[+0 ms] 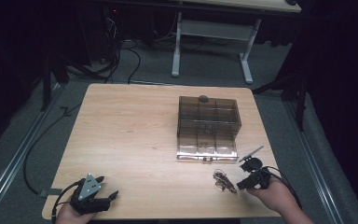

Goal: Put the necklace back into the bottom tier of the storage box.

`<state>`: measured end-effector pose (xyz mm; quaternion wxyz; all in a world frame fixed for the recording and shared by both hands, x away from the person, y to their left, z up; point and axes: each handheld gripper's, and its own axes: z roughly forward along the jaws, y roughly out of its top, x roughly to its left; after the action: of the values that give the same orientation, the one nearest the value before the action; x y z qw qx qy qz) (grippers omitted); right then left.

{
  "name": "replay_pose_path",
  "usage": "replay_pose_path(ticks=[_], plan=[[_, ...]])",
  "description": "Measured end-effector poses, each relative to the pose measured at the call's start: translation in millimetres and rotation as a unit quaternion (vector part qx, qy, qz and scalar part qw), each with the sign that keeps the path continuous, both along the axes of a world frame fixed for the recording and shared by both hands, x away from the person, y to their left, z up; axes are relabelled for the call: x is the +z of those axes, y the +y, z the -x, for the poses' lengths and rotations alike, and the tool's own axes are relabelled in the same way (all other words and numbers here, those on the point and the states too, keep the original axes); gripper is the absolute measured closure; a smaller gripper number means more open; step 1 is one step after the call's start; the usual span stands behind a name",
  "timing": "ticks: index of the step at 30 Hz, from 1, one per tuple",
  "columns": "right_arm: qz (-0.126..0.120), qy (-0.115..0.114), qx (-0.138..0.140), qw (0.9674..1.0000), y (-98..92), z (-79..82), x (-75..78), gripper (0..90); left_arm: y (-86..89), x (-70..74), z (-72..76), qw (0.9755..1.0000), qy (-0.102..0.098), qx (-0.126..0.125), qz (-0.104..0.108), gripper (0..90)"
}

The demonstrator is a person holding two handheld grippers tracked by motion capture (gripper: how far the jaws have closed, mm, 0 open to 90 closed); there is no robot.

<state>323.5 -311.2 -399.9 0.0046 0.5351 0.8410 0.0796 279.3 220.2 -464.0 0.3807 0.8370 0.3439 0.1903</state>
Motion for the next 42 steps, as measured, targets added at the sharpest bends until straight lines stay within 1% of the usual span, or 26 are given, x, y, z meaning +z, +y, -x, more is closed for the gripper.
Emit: replay_pose_path(ticks=[1,7,9,10,12,14,15,19,22,25,28,29,30,31,32,33,34,37,40,41,42], plan=[[-0.001,0.002,0.002,1.0,1.4,-1.0,3.5,64.2,0.0,0.0,0.0,1.0,0.0,0.0,0.0,24.0],[-0.004,0.004,0.011,0.9999,7.7,-3.1,12.2,59.8,-0.2,-0.2,-0.1,1.0,0.0,0.0,0.001,24.0],[-0.01,0.011,0.015,0.9998,13.6,-4.3,15.3,56.9,-0.1,0.0,-0.1,1.0,0.001,-0.001,0.0,24.0],[-0.013,0.01,0.022,0.9996,14.7,-5.1,14.9,56.4,-0.1,0.0,-0.1,1.0,0.001,-0.002,0.0,24.0],[-0.014,0.013,0.031,0.9993,18.7,-6.7,13.4,56.1,-0.2,-0.2,-0.3,1.0,0.001,-0.002,0.001,24.1],[-0.013,0.014,0.033,0.9993,20.5,-7.6,11.9,56.1,-0.1,-0.1,-0.4,1.0,0.002,-0.003,-0.001,24.0],[-0.017,0.016,0.035,0.9991,23.9,-10.5,8.0,55.5,0.1,0.0,-0.3,1.0,0.002,-0.002,0.002,24.0],[-0.022,0.02,0.041,0.9987,31.2,-15.4,2.6,53.3,0.2,0.0,-0.1,1.0,0.002,-0.002,0.002,24.0],[-0.02,0.022,0.046,0.9985,35.9,-17.5,-0.1,53.0,0.1,0.0,-0.2,1.0,0.001,-0.002,0.001,24.0],[-0.011,0.025,0.051,0.9983,42.7,-22.4,-7.2,52.8,0.2,-0.1,-0.4,1.0,0.002,-0.003,0.003,24.0],[-0.016,0.027,0.049,0.9983,44.0,-25.6,-9.7,52.9,0.2,-0.1,-0.4,1.0,0.002,-0.003,0.003,24.0],[-0.016,0.026,0.048,0.9984,44.3,-27.2,-10.0,53.7,0.4,0.1,-0.4,1.0,0.003,-0.003,0.002,24.0],[-0.009,0.029,0.048,0.9984,46.1,-29.5,-11.5,56.8,0.4,0.1,-0.3,1.0,0.002,-0.003,0.001,24.0],[-0.009,0.032,0.051,0.9982,47.2,-30.4,-13.2,58.3,0.3,0.1,-0.3,1.0,0.003,-0.004,0.001,24.0],[-0.009,0.032,0.051,0.9982,47.2,-30.4,-13.2,58.3,0.3,0.1,-0.3,1.0,0.003,-0.004,0.001,24.0],[0.001,0.03,0.056,0.9979,49.4,-30.9,-14.2,62.3,0.2,-0.1,-0.4,1.0,0.002,-0.004,0.002,24.0],[0.004,0.03,0.06,0.9977,49.8,-31.3,-14.1,64.0,0.2,-0.1,-0.4,1.0,0.003,-0.004,0.003,24.0],[0.009,0.029,0.061,0.9977,52.0,-31.4,-13.9,72.3,0.3,-0.1,-0.6,1.0,0.003,-0.004,0.003,24.0],[0.017,0.028,0.064,0.9974,54.2,-31.4,-12.9,74.8,0.3,0.0,-0.6,1.0,0.003,-0.005,0.003,24.0],[0.022,0.025,0.073,0.9967,54.9,-31.5,-12.6,75.0,0.3,0.0,-0.6,1.0,0.003,-0.005,0.003,24.0],[0.022,0.027,0.074,0.9967,55.7,-31.4,-12.5,75.1,0.3,0.0,-0.6,1.0,0.003,-0.005,0.003,24.0]])
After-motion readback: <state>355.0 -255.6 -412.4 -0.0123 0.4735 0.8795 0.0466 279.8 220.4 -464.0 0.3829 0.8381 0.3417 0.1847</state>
